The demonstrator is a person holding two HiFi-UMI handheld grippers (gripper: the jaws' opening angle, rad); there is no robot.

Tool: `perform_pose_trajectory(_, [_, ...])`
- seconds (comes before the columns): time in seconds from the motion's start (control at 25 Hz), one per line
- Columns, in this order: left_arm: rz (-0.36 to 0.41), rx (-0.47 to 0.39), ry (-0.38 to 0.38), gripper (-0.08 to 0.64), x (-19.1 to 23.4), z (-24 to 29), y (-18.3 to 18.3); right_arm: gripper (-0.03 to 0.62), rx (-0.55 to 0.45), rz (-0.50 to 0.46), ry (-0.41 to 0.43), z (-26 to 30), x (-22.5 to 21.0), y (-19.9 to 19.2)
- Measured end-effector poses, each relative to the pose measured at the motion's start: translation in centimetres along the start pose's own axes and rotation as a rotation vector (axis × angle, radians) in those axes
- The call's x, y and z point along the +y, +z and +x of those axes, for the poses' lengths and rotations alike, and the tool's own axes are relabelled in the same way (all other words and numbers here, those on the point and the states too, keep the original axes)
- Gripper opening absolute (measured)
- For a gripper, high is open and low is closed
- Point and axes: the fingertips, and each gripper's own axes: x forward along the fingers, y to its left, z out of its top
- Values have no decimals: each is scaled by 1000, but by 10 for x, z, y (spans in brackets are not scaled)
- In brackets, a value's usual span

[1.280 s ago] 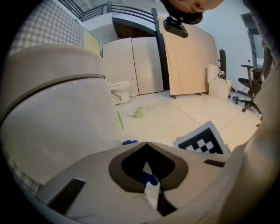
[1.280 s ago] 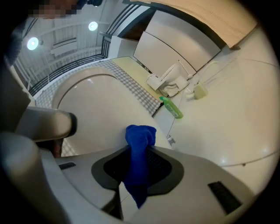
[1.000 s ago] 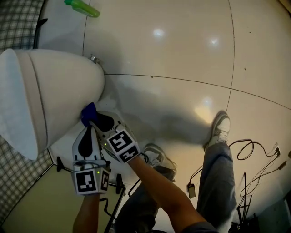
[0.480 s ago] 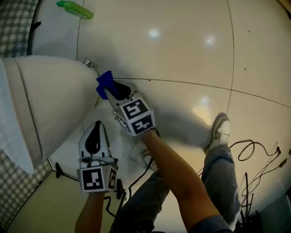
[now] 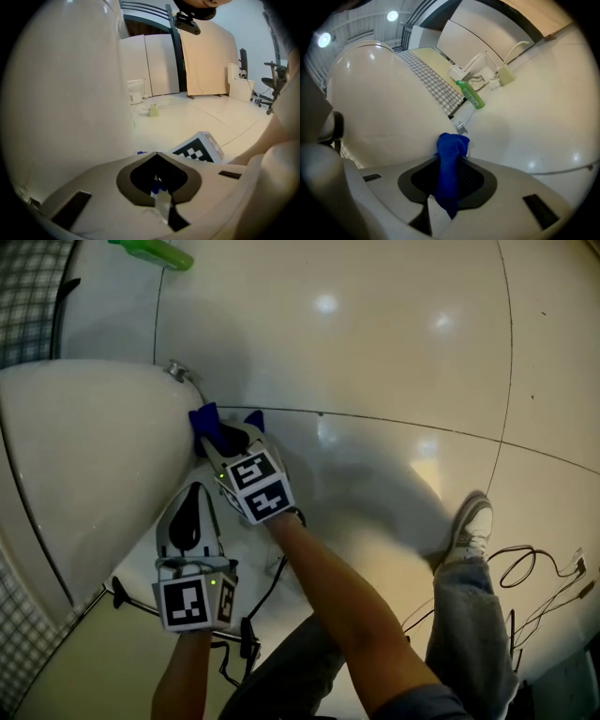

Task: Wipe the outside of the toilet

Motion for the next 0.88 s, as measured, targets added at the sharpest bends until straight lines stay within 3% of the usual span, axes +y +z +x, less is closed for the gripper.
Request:
perform_pose_trajectory(0.24, [-13, 45, 11, 9, 3, -38, -17, 101, 89, 46, 75, -37, 72, -39])
perform_pose_trajectory(0.44, [-44, 67, 62, 9, 18, -54, -38, 101, 143, 28, 115, -32, 94, -67])
perform_pose_trajectory(0.68, [-143, 49, 151, 11, 33, -97, -31, 101, 143, -48, 125, -75, 123, -31])
perform_pose_trajectory(0.88, [-286, 53, 242, 11, 37, -172, 4, 101, 153, -175, 229, -137, 211, 22])
